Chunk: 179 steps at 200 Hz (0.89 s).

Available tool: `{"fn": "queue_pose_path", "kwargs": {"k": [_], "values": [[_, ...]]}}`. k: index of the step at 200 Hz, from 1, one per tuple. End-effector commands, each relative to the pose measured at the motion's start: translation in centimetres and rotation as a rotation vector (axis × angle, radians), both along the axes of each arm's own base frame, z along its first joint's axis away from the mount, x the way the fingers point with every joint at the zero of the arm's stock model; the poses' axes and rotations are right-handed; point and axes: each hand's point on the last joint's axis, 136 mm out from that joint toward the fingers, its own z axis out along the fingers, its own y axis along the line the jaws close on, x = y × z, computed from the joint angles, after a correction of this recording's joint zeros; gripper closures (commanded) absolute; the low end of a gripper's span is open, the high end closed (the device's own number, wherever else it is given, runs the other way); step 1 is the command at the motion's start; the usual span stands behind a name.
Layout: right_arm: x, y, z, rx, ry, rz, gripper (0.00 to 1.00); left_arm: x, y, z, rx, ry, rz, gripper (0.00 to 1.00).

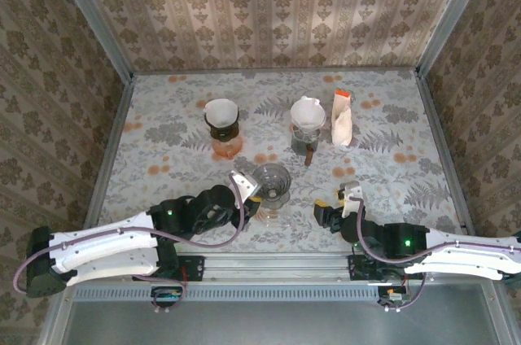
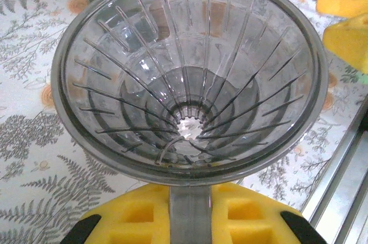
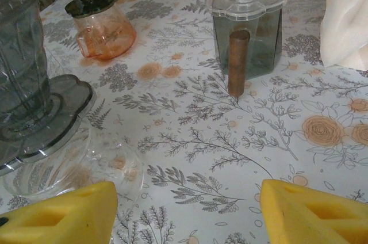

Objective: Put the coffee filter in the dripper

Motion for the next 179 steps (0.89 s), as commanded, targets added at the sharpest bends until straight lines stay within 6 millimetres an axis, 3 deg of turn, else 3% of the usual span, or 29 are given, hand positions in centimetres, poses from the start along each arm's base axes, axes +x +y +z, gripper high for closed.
{"fn": "queue_pose_path", "kwargs": {"k": [1,103,179], "values": [[0.2,-0.8,0.9,0.008,-0.013,-0.032,0.32,0.4,-1.0,2.2,-0.098,-0.042,0.009,1.00],[0.1,-1.1,0.8,0.006,-0.013,-0.033,0.32,-0.8,-0.4,0.1,-0.078,-0.011,-0.014,1.00],[0.1,-1.2,0.6,0.004,-0.011,-0.035,0.32,-1.1,-0.1,-0.3,-0.053,-0.008,-0.020,1.00]]}}
